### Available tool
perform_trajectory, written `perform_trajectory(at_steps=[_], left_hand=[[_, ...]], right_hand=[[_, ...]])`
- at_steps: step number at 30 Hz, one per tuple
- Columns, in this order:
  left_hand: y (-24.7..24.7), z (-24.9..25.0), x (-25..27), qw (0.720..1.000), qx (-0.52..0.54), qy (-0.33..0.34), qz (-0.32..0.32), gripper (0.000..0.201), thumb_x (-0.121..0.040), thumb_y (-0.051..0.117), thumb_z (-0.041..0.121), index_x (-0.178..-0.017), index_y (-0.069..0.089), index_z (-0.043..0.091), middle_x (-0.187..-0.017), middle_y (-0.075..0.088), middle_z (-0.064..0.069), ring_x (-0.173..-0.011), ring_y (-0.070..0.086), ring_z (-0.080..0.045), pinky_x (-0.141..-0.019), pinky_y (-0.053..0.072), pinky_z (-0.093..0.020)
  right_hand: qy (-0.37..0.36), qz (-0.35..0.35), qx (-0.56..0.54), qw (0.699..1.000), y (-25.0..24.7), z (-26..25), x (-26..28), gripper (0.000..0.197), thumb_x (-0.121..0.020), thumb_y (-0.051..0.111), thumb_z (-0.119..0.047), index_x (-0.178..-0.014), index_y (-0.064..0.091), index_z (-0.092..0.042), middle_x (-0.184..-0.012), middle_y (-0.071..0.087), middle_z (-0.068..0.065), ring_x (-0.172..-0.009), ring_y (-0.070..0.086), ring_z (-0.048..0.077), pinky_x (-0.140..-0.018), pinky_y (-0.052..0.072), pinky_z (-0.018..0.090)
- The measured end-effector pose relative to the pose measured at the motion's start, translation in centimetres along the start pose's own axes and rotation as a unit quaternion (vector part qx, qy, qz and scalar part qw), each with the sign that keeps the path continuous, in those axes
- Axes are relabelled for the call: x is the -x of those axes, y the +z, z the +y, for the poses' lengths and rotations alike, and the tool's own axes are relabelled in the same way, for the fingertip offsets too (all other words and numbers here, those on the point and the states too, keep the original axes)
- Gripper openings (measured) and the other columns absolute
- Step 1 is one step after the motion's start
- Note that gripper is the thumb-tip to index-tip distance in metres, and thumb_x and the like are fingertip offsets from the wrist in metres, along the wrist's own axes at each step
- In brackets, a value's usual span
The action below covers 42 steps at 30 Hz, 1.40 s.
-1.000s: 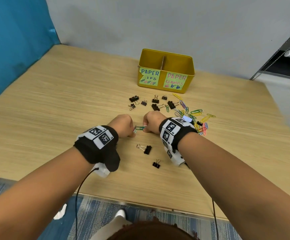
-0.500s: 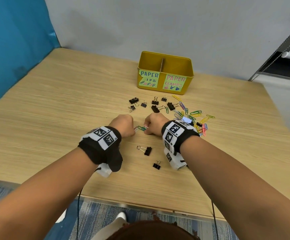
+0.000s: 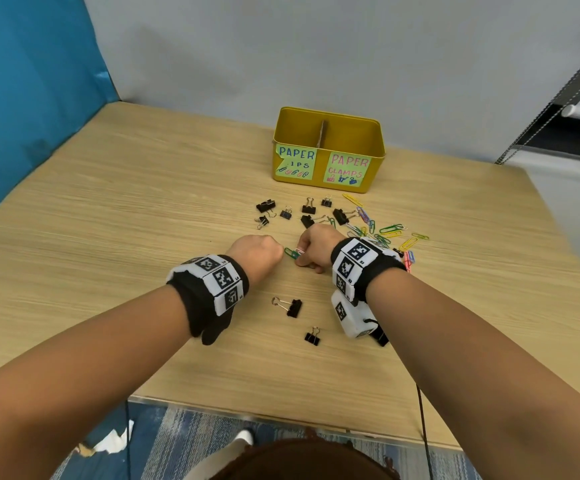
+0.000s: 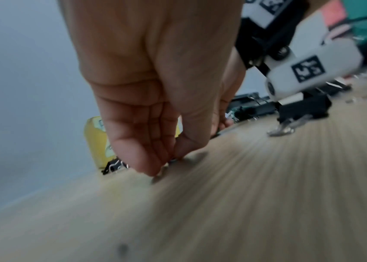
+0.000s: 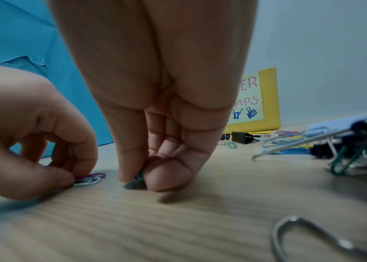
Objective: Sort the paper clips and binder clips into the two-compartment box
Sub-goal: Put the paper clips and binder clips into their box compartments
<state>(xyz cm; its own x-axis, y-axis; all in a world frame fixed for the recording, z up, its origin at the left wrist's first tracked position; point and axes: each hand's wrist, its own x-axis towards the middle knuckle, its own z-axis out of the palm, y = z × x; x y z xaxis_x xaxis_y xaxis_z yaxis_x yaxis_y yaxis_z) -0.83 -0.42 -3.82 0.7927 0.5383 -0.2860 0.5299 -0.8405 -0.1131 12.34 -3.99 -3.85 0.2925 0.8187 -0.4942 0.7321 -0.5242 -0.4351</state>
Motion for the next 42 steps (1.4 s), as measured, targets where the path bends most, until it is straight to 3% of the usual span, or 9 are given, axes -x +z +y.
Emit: perform_trajectory(at_steps=[4,8,15,20,26,33,36,38,42], left_hand=[[-0.3,-0.3,-0.6,0.997,-0.048,0.045,-0.026,0.026,-0.094,0.038,0.002,-0.111,0.057,-0.003,-0.111,0.063,-0.017,-0.1,0.063,-0.031,-0.079,0.051,-0.034],[-0.7,-0.5,-1.3,0.999,-0.017,0.03,-0.042,0.028,-0.094,0.035,0.001,-0.111,0.057,-0.003,-0.113,0.062,-0.019,-0.102,0.062,-0.032,-0.082,0.05,-0.036],[0.0,-1.9,-1.7,0.991,0.131,0.0,-0.012,0.018,-0.088,0.056,0.014,-0.103,0.063,0.009,-0.11,0.063,-0.011,-0.101,0.059,-0.026,-0.078,0.044,-0.028],[0.8,-2.1,-2.1,0.988,0.149,0.006,-0.043,0.021,-0.093,0.045,0.012,-0.109,0.057,0.005,-0.116,0.056,-0.014,-0.105,0.055,-0.027,-0.089,0.045,-0.033],[0.8,-2.4,-2.1,0.987,0.144,0.011,-0.074,0.022,-0.096,0.042,0.015,-0.109,0.055,0.003,-0.114,0.057,-0.015,-0.101,0.056,-0.028,-0.083,0.043,-0.031],[-7.3,-5.8,-5.6,0.946,0.308,-0.039,0.095,0.019,-0.092,0.054,0.013,-0.103,0.064,0.0,-0.104,0.066,-0.017,-0.097,0.061,-0.029,-0.077,0.04,-0.026],[-10.9,-7.1,-8.5,0.922,0.332,-0.076,0.186,0.021,-0.091,0.054,0.01,-0.104,0.065,-0.001,-0.108,0.067,-0.021,-0.103,0.062,-0.033,-0.081,0.043,-0.03],[-12.6,-7.9,-10.6,0.912,0.323,-0.109,0.229,0.022,-0.091,0.053,0.01,-0.105,0.067,0.0,-0.112,0.066,-0.021,-0.108,0.059,-0.034,-0.089,0.044,-0.034],[-13.2,-9.2,-14.0,0.917,0.305,-0.135,0.22,0.027,-0.092,0.049,0.007,-0.11,0.068,0.003,-0.119,0.065,-0.021,-0.113,0.057,-0.035,-0.098,0.043,-0.037]], right_hand=[[0.011,-0.01,-0.026,1.0,-0.1,0.2,-0.2,0.028,-0.081,0.07,-0.007,-0.108,0.064,0.001,-0.066,0.055,0.003,-0.048,0.052,0.013,-0.049,0.048,0.022],[0.015,-0.019,-0.041,0.999,-0.3,0.4,-0.4,0.03,-0.082,0.069,-0.007,-0.11,0.063,0.001,-0.079,0.061,0.01,-0.049,0.053,0.015,-0.052,0.05,0.024],[0.022,-0.028,-0.065,0.997,-0.4,0.4,-0.9,0.032,-0.082,0.069,-0.006,-0.112,0.061,0.002,-0.067,0.056,0.005,-0.05,0.052,0.014,-0.053,0.05,0.024],[0.02,-0.026,-0.071,0.997,-0.3,0.5,-1.1,0.031,-0.082,0.069,-0.005,-0.111,0.062,0.002,-0.066,0.056,0.005,-0.051,0.051,0.014,-0.056,0.051,0.025],[0.011,-0.042,-0.064,0.997,-0.7,0.4,-0.7,0.031,-0.083,0.068,-0.007,-0.112,0.063,0.002,-0.068,0.056,0.005,-0.052,0.052,0.013,-0.056,0.051,0.025],[-0.026,0.148,-0.179,0.972,-8.9,-1.9,-2.0,0.025,-0.091,0.058,-0.004,-0.115,0.059,0.0,-0.06,0.053,0.0,-0.046,0.047,0.012,-0.035,0.045,0.018],[-0.042,0.21,-0.201,0.956,-12.5,-3.5,-3.3,0.033,-0.091,0.059,-0.008,-0.122,0.057,0.001,-0.065,0.057,0.004,-0.048,0.051,0.013,-0.054,0.054,0.024],[-0.051,0.243,-0.19,0.95,-14.3,-4.9,-4.6,0.033,-0.091,0.058,-0.01,-0.122,0.059,-0.002,-0.084,0.067,0.014,-0.054,0.057,0.019,-0.069,0.058,0.033],[-0.054,0.239,-0.059,0.968,-15.8,-6.9,-6.3,0.034,-0.094,0.046,-0.004,-0.125,0.06,-0.004,-0.125,0.064,0.018,-0.113,0.062,0.031,-0.101,0.048,0.038]])
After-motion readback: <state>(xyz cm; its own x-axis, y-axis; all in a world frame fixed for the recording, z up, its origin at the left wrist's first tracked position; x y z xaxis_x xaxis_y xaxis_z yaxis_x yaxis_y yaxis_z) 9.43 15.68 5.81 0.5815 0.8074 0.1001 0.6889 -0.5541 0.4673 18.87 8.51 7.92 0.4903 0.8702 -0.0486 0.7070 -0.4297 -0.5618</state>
